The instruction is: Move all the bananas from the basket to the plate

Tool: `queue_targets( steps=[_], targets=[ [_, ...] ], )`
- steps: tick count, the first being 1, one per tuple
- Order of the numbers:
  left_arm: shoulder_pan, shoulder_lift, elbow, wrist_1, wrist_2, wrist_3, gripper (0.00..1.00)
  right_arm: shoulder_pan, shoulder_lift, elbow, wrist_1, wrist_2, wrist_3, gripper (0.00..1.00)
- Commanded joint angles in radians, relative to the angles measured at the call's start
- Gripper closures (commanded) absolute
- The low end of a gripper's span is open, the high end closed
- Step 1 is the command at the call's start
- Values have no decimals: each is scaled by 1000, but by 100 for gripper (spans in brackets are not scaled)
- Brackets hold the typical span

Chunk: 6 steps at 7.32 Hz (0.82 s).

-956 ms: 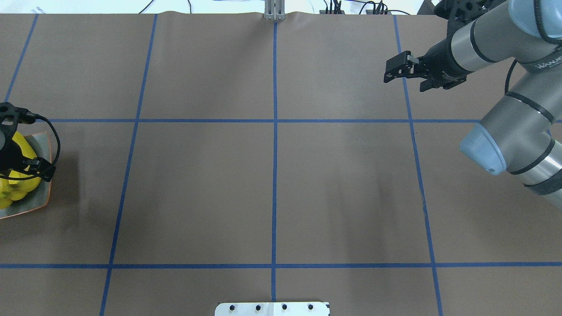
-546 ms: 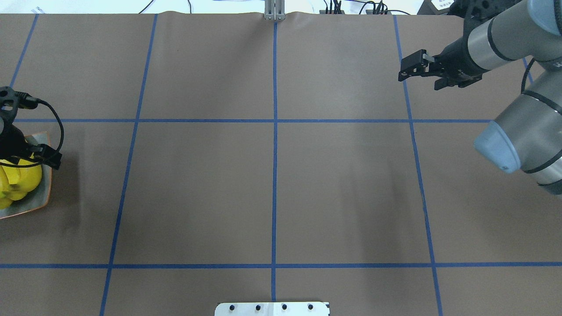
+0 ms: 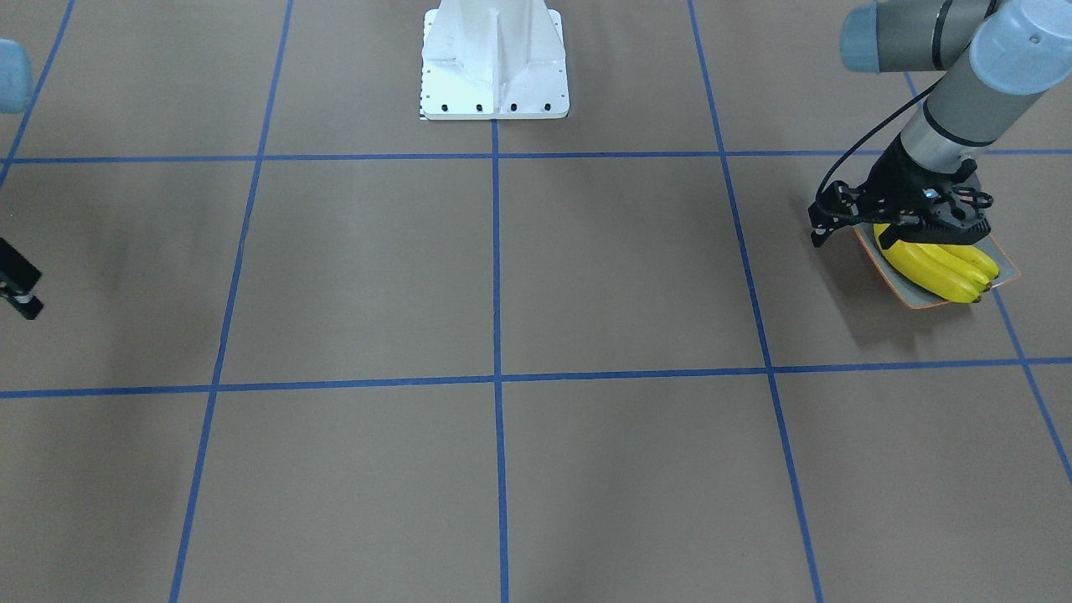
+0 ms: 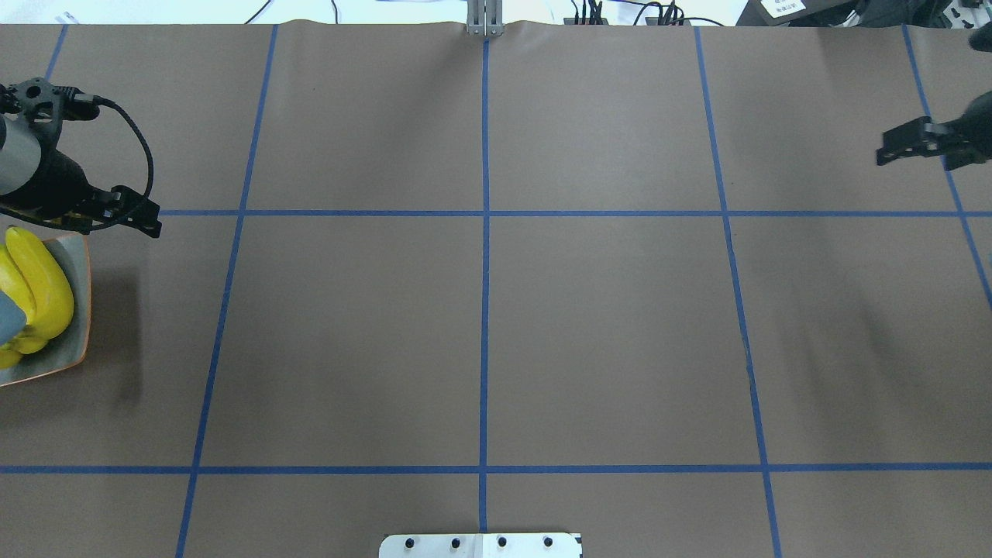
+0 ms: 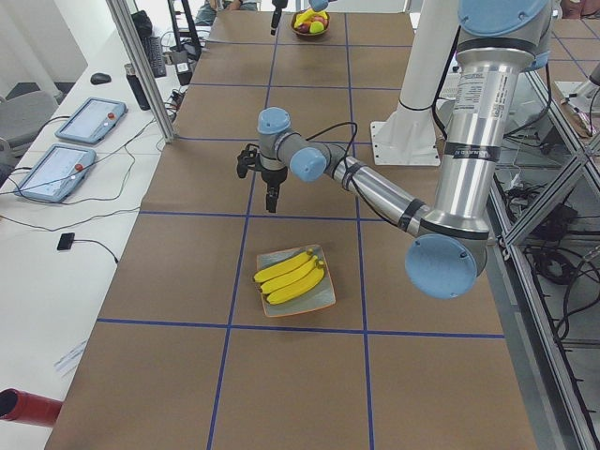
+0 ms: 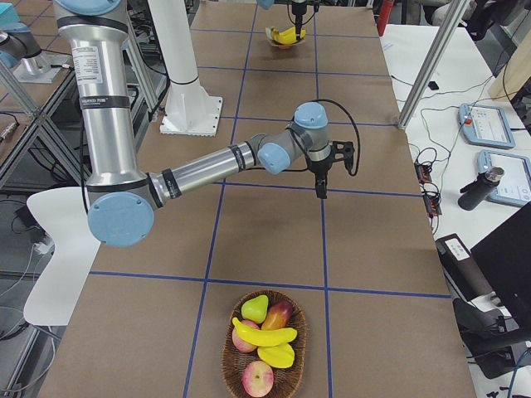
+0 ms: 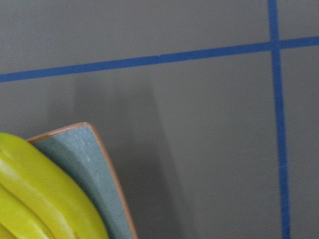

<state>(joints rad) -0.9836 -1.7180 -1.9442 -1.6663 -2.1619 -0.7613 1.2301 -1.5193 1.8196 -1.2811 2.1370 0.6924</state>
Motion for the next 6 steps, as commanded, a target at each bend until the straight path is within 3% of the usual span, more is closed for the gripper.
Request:
queue_targets(
  steps=[1, 2, 4, 6],
  targets=[
    [2, -12, 1, -1, -1, -15, 0, 185, -99, -101, -1, 70, -245, 0],
    [2, -12, 1, -1, 0, -16, 0, 271, -110, -174, -3, 76, -374, 0],
    [2, -12, -1, -1, 2, -16, 0, 420, -111, -348, 6, 177, -530, 0],
    [2, -18, 1, -1, 4, -18, 0, 450, -151, -417, 9, 188, -594, 0]
  ],
)
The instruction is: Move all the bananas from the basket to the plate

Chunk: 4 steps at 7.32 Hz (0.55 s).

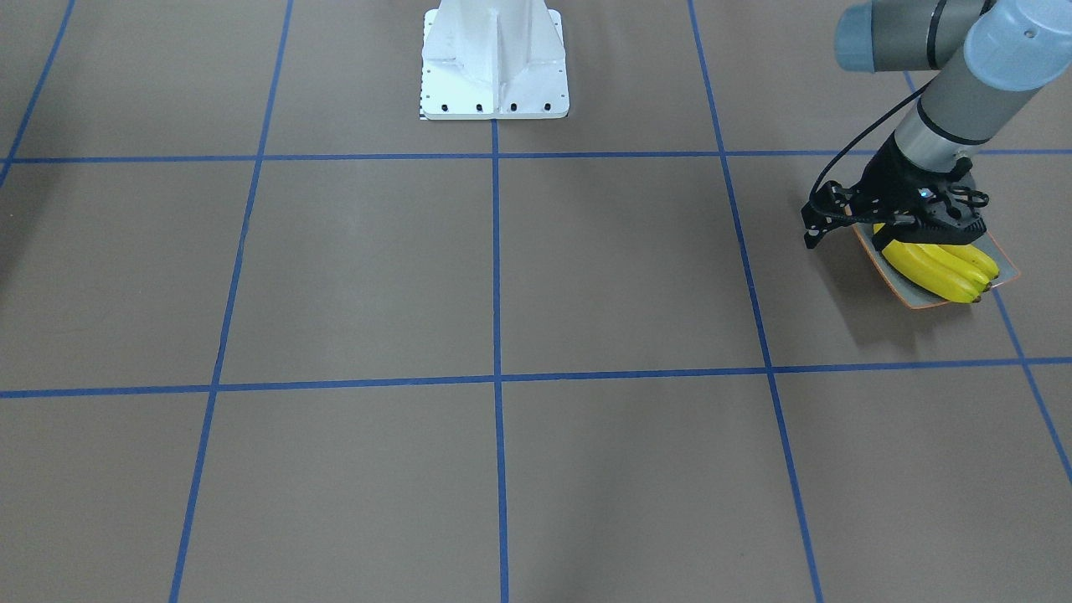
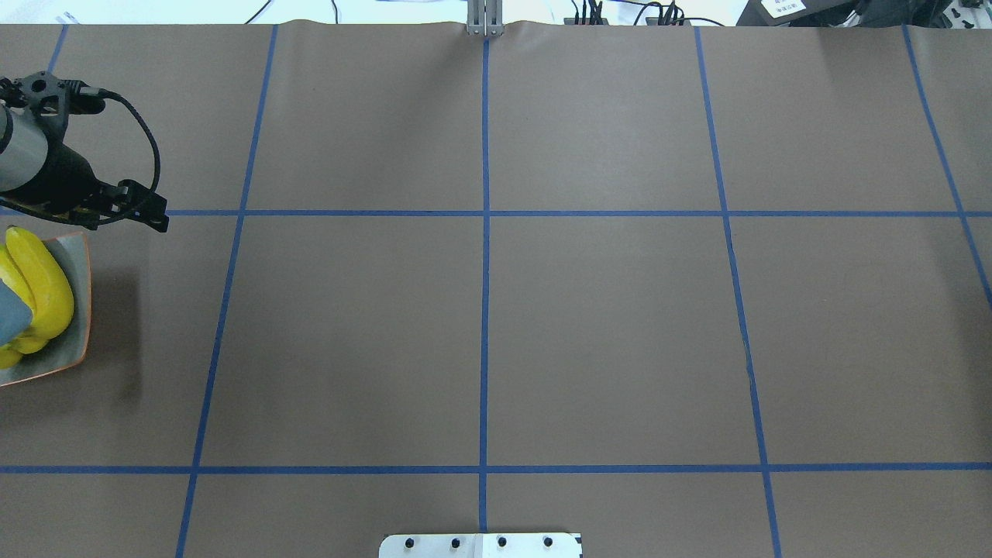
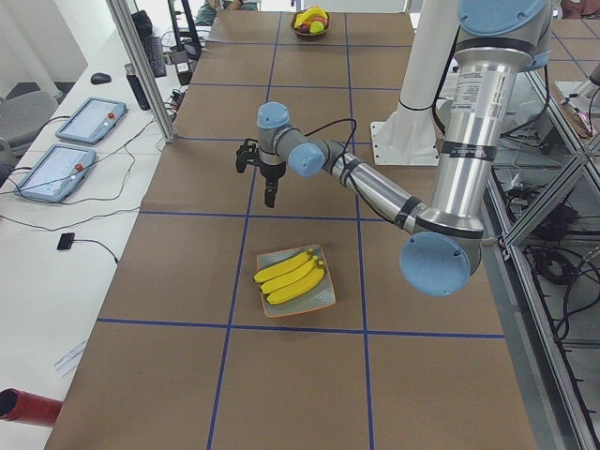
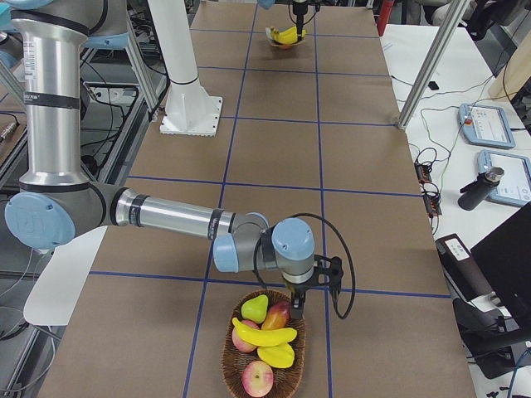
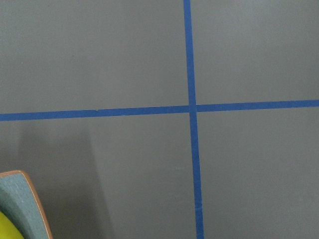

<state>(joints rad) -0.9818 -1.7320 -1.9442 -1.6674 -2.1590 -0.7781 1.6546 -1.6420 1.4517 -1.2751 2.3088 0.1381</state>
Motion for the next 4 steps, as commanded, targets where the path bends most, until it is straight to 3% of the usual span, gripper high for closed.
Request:
queue_targets(
  steps=[1, 4],
  targets=[
    [0, -8, 1, 0, 1, -1, 0, 31, -51, -51, 5, 49, -58, 0],
    [0, -8, 2, 0, 2, -1, 0, 49, -58, -118, 3, 104, -55, 1]
  ],
)
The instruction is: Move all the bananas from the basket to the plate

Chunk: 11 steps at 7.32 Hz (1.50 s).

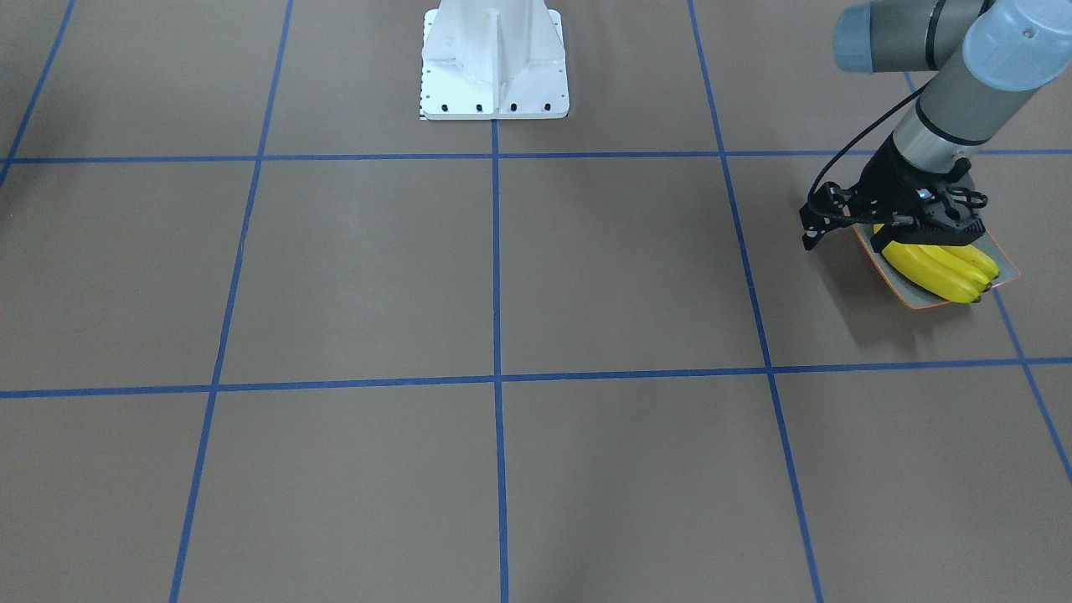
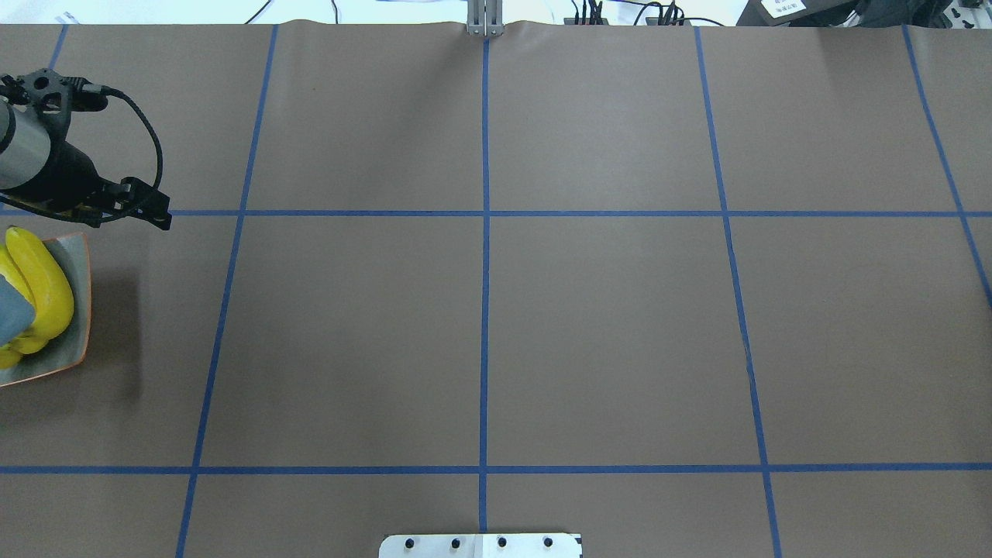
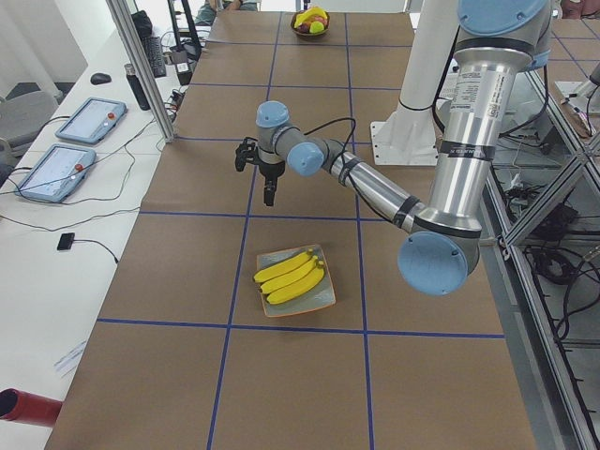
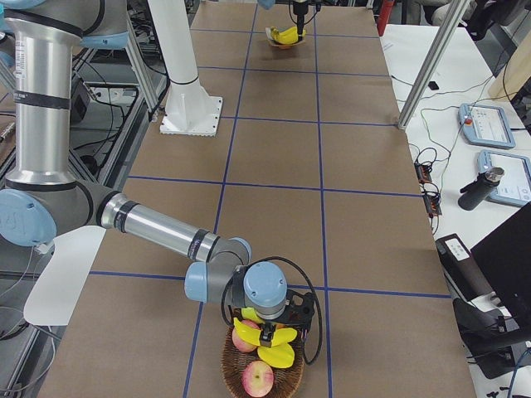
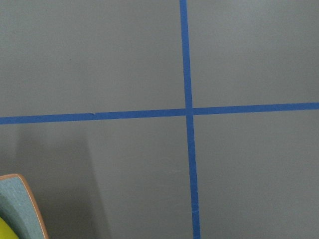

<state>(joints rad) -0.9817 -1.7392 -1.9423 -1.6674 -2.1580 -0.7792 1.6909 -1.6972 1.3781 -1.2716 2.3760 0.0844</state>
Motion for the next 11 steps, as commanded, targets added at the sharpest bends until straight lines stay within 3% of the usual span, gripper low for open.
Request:
queue_targets(
  steps=[1, 5, 9, 11],
  targets=[
    [0, 0, 0, 2, 1, 0, 0, 18, -2, -53, 1, 40, -14, 1],
    [0, -8, 0, 2, 1, 1, 0, 18, -7, -93, 1, 29, -38, 2],
    [0, -11, 0, 2, 0, 2, 0, 18, -4, -122, 1, 29, -41, 19],
    [-2, -11, -3, 2, -2, 2, 0, 18, 2, -125, 1, 29, -40, 76]
  ],
)
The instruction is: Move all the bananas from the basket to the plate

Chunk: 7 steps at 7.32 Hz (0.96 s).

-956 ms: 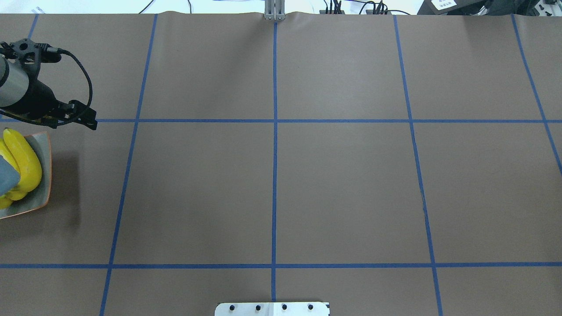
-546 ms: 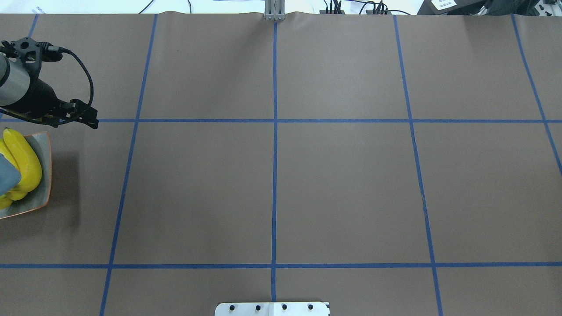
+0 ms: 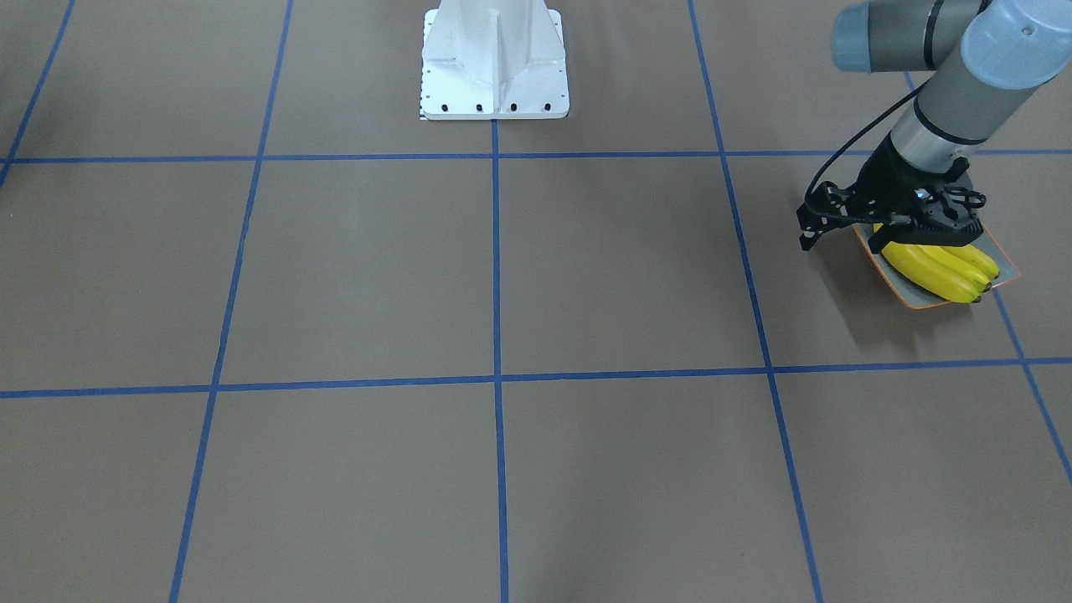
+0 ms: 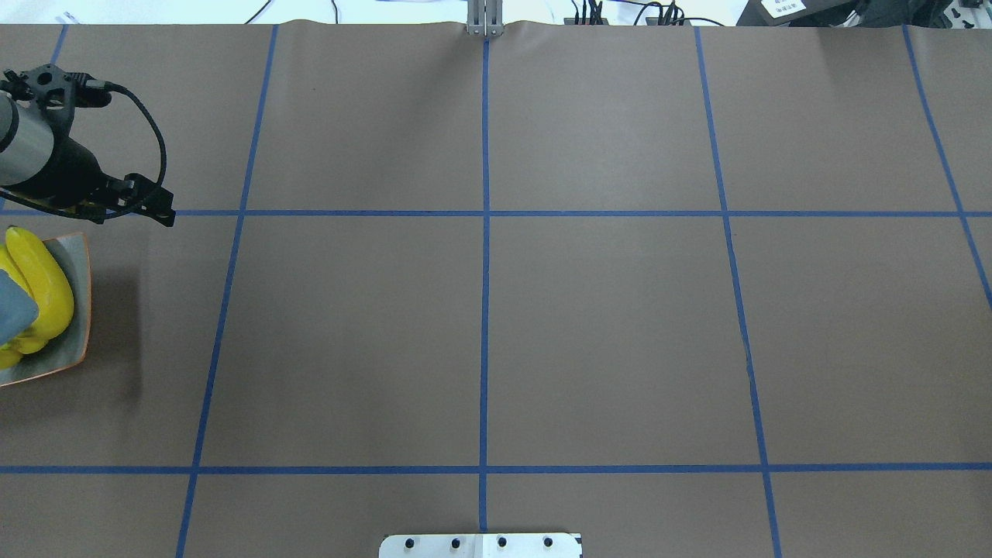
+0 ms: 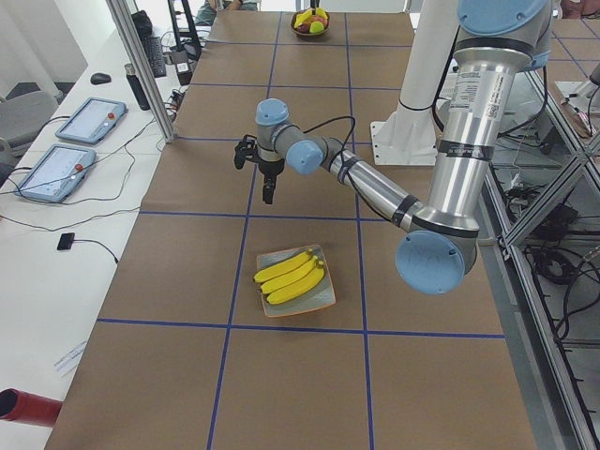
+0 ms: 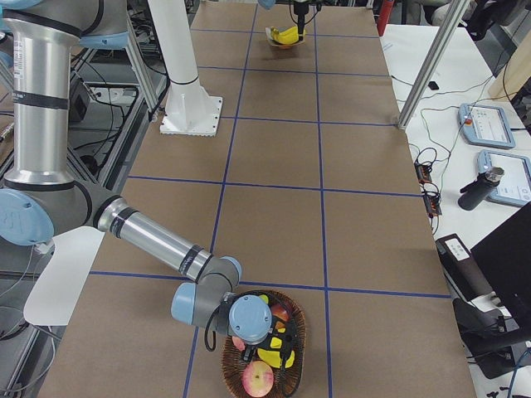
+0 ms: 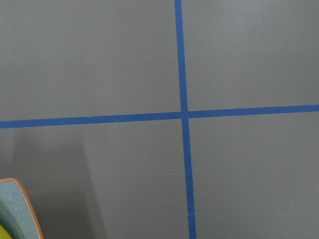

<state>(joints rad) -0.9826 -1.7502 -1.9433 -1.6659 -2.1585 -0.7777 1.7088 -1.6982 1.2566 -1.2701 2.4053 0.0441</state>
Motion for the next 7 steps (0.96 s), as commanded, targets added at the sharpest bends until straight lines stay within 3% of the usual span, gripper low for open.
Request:
queue_targets(
  steps=[1, 5, 7],
  targets=[
    [-1, 0, 0, 0, -1, 0, 0, 0, 5, -5, 0, 0, -1, 100],
    [-1, -8, -2, 0, -4, -2, 0, 89, 47, 58, -9, 61, -38, 100],
    [1, -47, 10, 3, -4, -3, 0, 87, 64, 122, -6, 162, 120, 100]
  ],
)
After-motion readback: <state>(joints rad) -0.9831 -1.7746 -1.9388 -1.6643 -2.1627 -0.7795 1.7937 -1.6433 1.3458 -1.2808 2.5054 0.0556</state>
